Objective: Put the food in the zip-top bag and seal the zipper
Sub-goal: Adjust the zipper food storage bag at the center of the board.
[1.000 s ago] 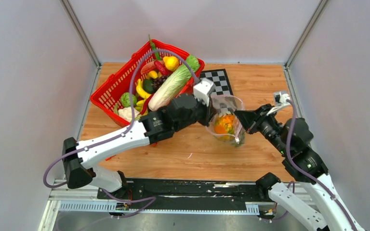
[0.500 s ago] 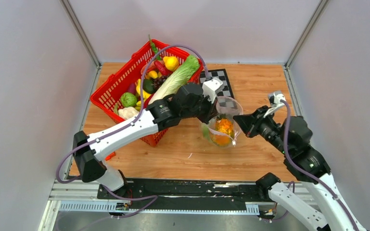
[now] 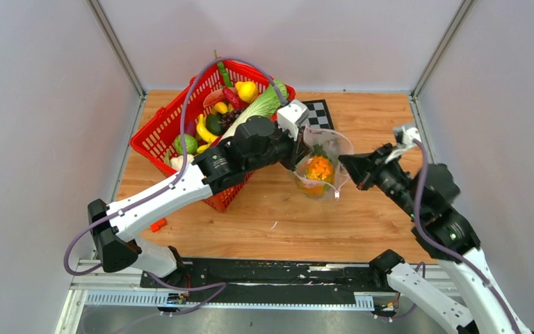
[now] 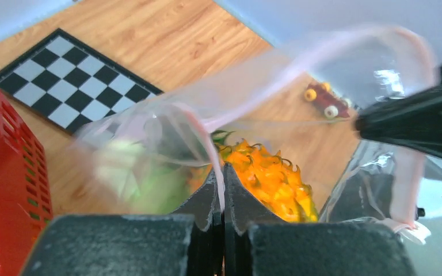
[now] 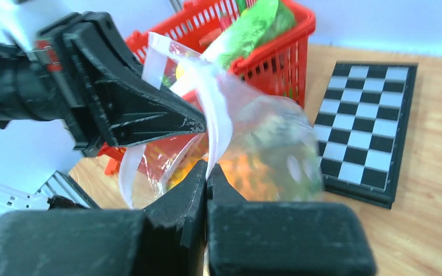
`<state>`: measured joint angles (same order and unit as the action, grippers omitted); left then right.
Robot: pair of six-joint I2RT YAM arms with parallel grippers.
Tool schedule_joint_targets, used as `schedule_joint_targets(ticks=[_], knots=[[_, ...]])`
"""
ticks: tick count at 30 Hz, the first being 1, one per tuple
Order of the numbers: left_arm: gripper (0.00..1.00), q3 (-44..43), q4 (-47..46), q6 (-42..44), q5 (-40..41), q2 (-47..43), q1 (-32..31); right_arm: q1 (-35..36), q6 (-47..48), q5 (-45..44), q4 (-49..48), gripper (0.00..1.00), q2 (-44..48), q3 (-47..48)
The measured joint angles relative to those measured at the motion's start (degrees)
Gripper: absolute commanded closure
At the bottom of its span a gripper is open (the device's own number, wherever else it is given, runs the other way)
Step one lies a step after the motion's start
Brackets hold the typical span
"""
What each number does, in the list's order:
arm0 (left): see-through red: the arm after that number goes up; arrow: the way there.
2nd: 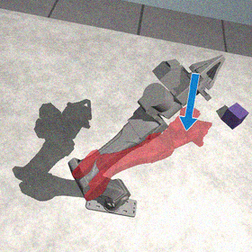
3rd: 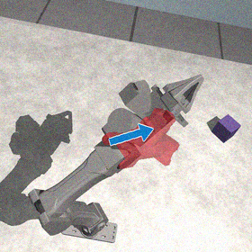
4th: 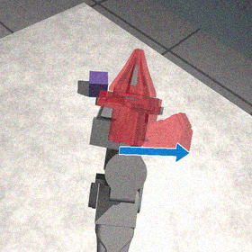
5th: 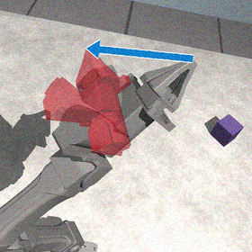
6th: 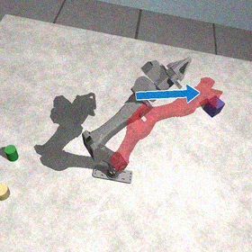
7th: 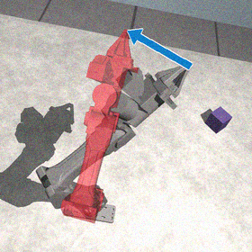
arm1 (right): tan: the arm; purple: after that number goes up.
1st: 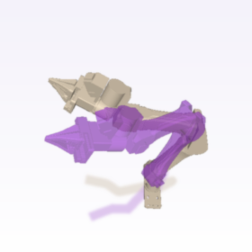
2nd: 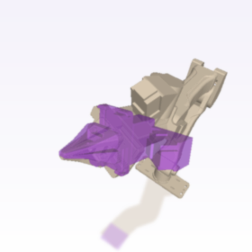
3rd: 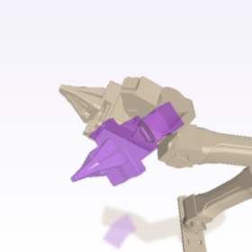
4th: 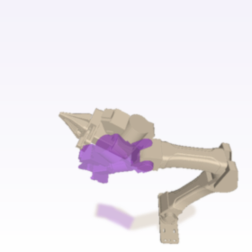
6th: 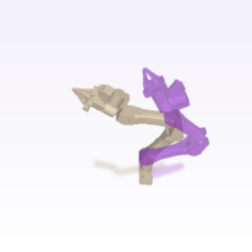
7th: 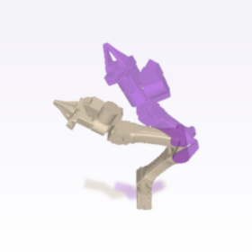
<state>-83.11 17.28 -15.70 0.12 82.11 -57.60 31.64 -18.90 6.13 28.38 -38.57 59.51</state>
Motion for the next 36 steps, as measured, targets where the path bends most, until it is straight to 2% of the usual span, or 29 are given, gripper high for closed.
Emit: schedule_joint_targets(ticks=[5, 9, 13, 17, 19, 21, 24, 28, 29, 31, 32, 34, 36], knots=[[1.00, 3.08, -4.46, -1.22, 1.77, -0.79, 0.00, -0.04, 1.79, -3.30, -0.98, 1.00, 6.54, -2.51], [1.00, 9.88, -4.66, -3.13, 2.12, 0.57, -0.09, -0.07, 1.86, -1.05, 2.45, 1.00, 4.22, -7.32], [1.00, 10.73, -1.53, -3.67, 2.14, 2.78, -0.07, -0.04, 1.40, 2.36, 7.89, 1.00, -0.81, -10.01], [1.00, 9.55, -0.92, -3.54, 2.82, 2.43, -0.07, -0.04, 1.49, 2.40, 8.46, 0.75, 1.38, -9.16], [1.00, 9.42, -0.90, -3.50, 2.97, 1.42, -0.07, -0.04, 1.68, 2.43, 8.48, 0.67, 2.03, -7.13], [1.00, 9.42, -0.83, -3.48, 2.95, -0.20, -0.04, -0.04, 2.23, 2.36, 8.04, 0.55, 1.57, -4.07], [1.00, 9.44, -0.90, -3.26, 2.47, -2.58, 0.02, -0.04, 2.89, 1.84, 7.37, 0.44, -0.92, -0.96], [1.00, 8.96, -0.07, -1.92, 1.60, -4.50, 0.04, -0.04, 5.16, 1.14, 7.56, 0.40, -7.21, 2.43], [1.00, 8.37, 0.68, -1.46, 1.40, -4.50, 0.04, -0.04, 5.95, 0.98, 7.76, 0.40, -9.07, 3.63], [1.00, 7.28, 2.27, -0.44, 1.18, -4.50, 0.04, -0.04, 7.61, 0.98, 7.85, 0.48, -12.98, 5.99], [1.00, 6.69, 2.93, -0.04, 1.20, -4.50, 0.04, -0.04, 8.55, 1.05, 7.91, 0.56, -14.88, 7.13], [1.00, 5.70, 4.07, 0.70, 1.38, -4.50, 0.04, -0.04, 10.10, 1.31, 8.59, 0.79, -16.96, 8.68], [1.00, 4.72, 5.20, 1.25, 1.79, -4.50, 0.04, -0.02, 11.41, 1.31, 9.44, 0.92, -18.45, 10.40]])
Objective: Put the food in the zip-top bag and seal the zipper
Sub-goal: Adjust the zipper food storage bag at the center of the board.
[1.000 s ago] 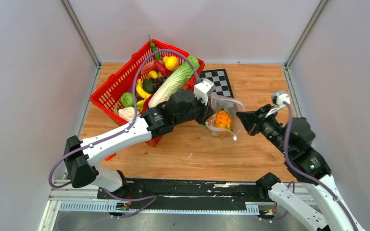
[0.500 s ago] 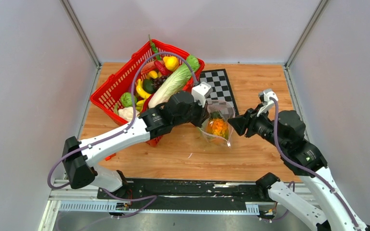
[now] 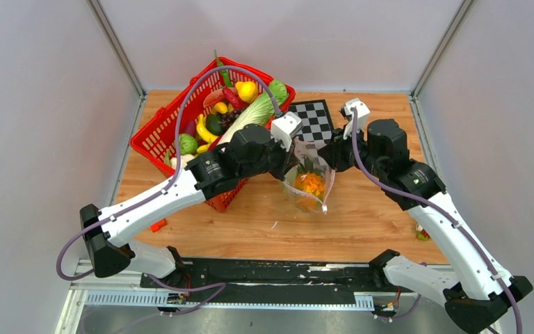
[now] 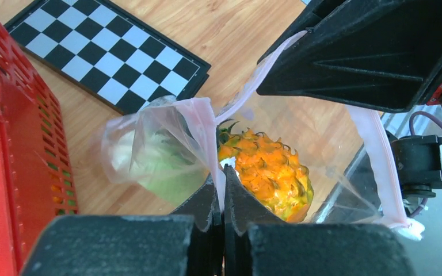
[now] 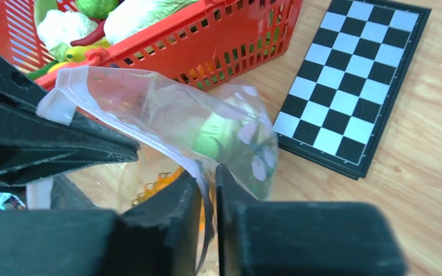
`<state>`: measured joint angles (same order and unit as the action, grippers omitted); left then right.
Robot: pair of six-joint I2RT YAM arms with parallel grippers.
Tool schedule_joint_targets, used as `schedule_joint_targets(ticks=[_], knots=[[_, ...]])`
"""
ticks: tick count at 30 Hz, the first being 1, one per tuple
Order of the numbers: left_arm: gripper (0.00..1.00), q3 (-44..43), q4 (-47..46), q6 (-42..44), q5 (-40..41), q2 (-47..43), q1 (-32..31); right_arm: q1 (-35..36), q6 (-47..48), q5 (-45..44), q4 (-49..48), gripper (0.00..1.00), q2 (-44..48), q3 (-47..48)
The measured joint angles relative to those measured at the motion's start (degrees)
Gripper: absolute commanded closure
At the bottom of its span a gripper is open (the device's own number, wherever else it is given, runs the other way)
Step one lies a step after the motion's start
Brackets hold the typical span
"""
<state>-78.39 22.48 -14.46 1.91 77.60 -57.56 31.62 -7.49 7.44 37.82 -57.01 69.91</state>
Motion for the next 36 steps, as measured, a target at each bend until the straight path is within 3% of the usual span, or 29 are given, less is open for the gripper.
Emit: schedule_joint_targets(ticks=[2, 10, 14, 20, 28, 36], knots=[[1.00, -0.92, 0.85, 0.52, 0.79, 0.00, 0.00, 0.09, 0.63, -0.44, 0.79, 1.00, -0.55, 1.11], [1.00, -6.67, 3.45, 1.84, 3.91, 1.29, -0.57, 0.79, -1.03, -1.33, 3.91, 1.00, 7.58, 1.27], [0.85, -9.18, 3.39, 2.23, 3.63, 2.60, -1.51, 0.94, -5.22, -1.99, 4.81, 1.00, 11.78, 1.29], [0.41, -9.33, 3.48, 3.15, 4.20, 4.00, -0.31, 0.35, -16.48, -8.83, 3.39, 1.00, 19.08, -8.46], [0.01, -6.73, 3.61, 2.45, 3.54, 4.74, 0.02, 0.31, -26.49, -14.93, -0.17, 1.00, 19.10, -14.38], [0.00, -2.91, 4.79, 3.15, 8.72, -7.26, 0.68, 0.31, -29.11, -17.03, -2.95, 1.00, 19.12, -14.82]])
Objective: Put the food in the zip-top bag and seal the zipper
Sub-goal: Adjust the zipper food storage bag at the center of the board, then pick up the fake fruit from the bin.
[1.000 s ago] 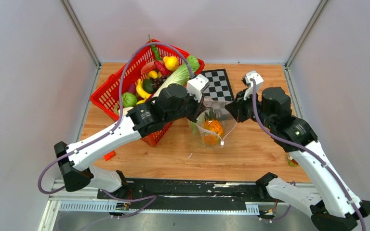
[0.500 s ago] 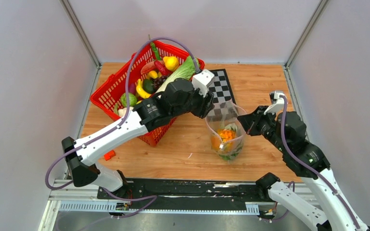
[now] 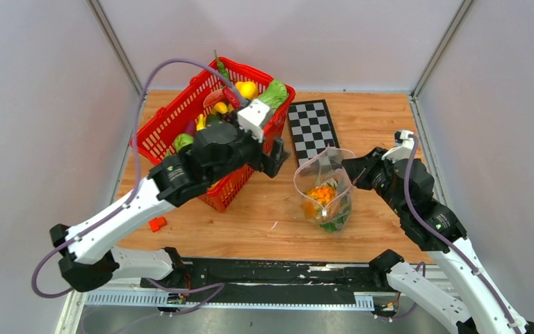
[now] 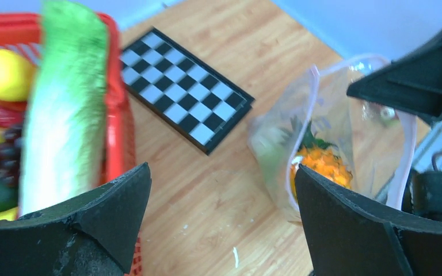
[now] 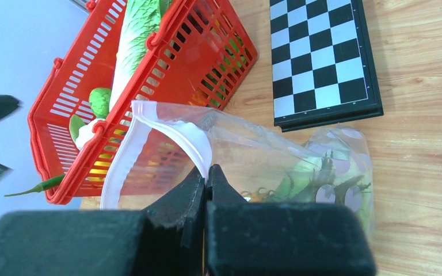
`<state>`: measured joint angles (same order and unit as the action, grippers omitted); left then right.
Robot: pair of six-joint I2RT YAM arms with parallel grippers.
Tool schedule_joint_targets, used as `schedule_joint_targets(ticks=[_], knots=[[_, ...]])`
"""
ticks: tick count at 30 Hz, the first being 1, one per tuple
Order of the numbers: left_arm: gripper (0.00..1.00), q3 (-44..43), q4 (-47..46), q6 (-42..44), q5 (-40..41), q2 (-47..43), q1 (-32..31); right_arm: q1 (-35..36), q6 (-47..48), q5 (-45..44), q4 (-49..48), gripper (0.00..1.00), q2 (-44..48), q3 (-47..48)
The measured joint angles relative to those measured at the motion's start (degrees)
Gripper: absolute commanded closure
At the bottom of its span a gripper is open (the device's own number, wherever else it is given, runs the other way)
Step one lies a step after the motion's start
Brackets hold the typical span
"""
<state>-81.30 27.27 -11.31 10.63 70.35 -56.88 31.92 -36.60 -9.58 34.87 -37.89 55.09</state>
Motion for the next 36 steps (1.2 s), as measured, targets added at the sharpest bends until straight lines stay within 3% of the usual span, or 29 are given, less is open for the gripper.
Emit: schedule_joint_targets(ticks=[6, 13, 14, 26, 36], knots=[[0.00, 1.60, -0.35, 1.01, 6.51, -7.65, 3.67, 0.00, -0.28, 0.09, -0.90, 1.00, 0.61, -0.55], [0.00, 7.82, 0.07, 0.94, 8.79, -8.44, 12.28, 0.00, -0.39, 0.17, -1.31, 1.00, 1.25, -0.90], [0.00, 9.94, 0.35, 0.52, 7.82, -7.30, 16.59, 0.00, -0.37, 0.24, -1.31, 1.00, 1.25, -0.90], [0.01, 9.46, -4.28, -0.72, -1.95, 2.45, 34.23, 0.00, -0.17, 0.26, -1.31, 1.00, 1.25, -0.90], [0.10, 4.70, -6.16, -3.08, 0.11, 14.23, 39.76, -0.02, 0.35, 0.28, -1.29, 1.00, 1.18, -0.90]])
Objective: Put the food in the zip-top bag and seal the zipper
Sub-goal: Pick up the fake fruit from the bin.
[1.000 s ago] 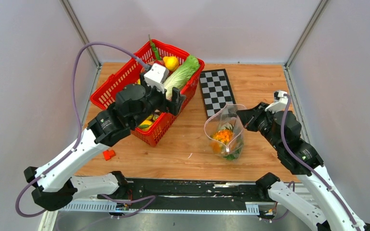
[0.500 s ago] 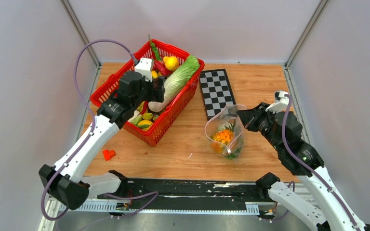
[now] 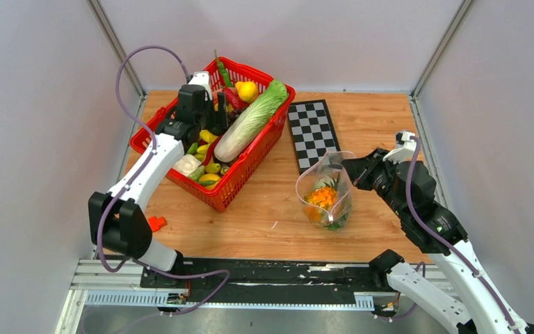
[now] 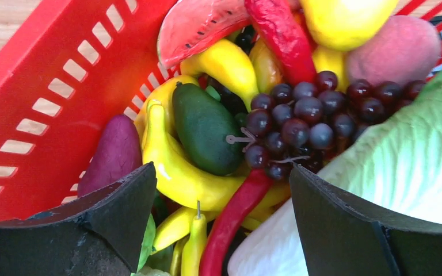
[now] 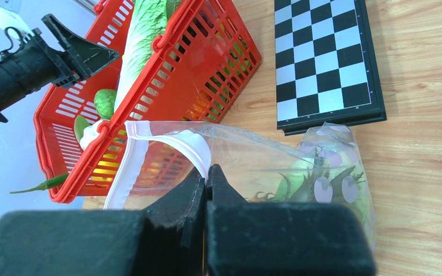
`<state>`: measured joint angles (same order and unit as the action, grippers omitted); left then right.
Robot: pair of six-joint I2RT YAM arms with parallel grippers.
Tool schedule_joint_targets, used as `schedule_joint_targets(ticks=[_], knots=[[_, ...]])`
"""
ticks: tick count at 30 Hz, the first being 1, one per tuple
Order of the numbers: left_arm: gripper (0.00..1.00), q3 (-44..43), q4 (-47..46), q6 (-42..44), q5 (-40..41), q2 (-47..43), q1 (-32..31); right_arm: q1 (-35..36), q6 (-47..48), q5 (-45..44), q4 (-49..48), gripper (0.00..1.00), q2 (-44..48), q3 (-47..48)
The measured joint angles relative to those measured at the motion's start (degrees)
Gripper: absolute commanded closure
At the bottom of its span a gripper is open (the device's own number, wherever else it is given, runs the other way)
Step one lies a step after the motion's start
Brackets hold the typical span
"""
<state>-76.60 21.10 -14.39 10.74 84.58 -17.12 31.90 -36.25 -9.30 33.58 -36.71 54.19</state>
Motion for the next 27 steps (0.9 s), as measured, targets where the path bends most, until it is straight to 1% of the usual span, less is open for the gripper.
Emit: schedule_joint_targets(ticks=[3, 10, 12, 14, 24, 27], knots=[[0.13, 0.00, -0.90, -0.76, 0.92, 2.38, 0.72, 0.00, 0.15, -0.02, -0.02, 1.00, 0.00, 0.00], [0.13, 0.02, -3.37, -2.95, 4.74, 9.29, 2.99, 0.00, 0.35, 0.24, -0.04, 1.00, -0.28, 0.00], [0.16, 0.63, -4.15, -3.30, 6.36, 9.66, 3.04, 0.00, 0.35, 0.37, -0.04, 1.00, -0.28, 0.00], [0.21, 1.27, -5.42, -3.50, 7.58, 9.62, 3.08, 0.00, 0.37, 0.39, -0.07, 1.00, -0.28, 0.00], [0.26, 2.84, -7.93, -4.87, 7.76, 10.51, 3.37, 0.00, 0.35, 0.50, -0.07, 1.00, -0.26, 0.00], [0.35, 2.84, -8.74, -5.03, 7.58, 10.91, 3.43, 0.00, 0.37, 0.79, -0.04, 1.00, -0.22, 0.00]])
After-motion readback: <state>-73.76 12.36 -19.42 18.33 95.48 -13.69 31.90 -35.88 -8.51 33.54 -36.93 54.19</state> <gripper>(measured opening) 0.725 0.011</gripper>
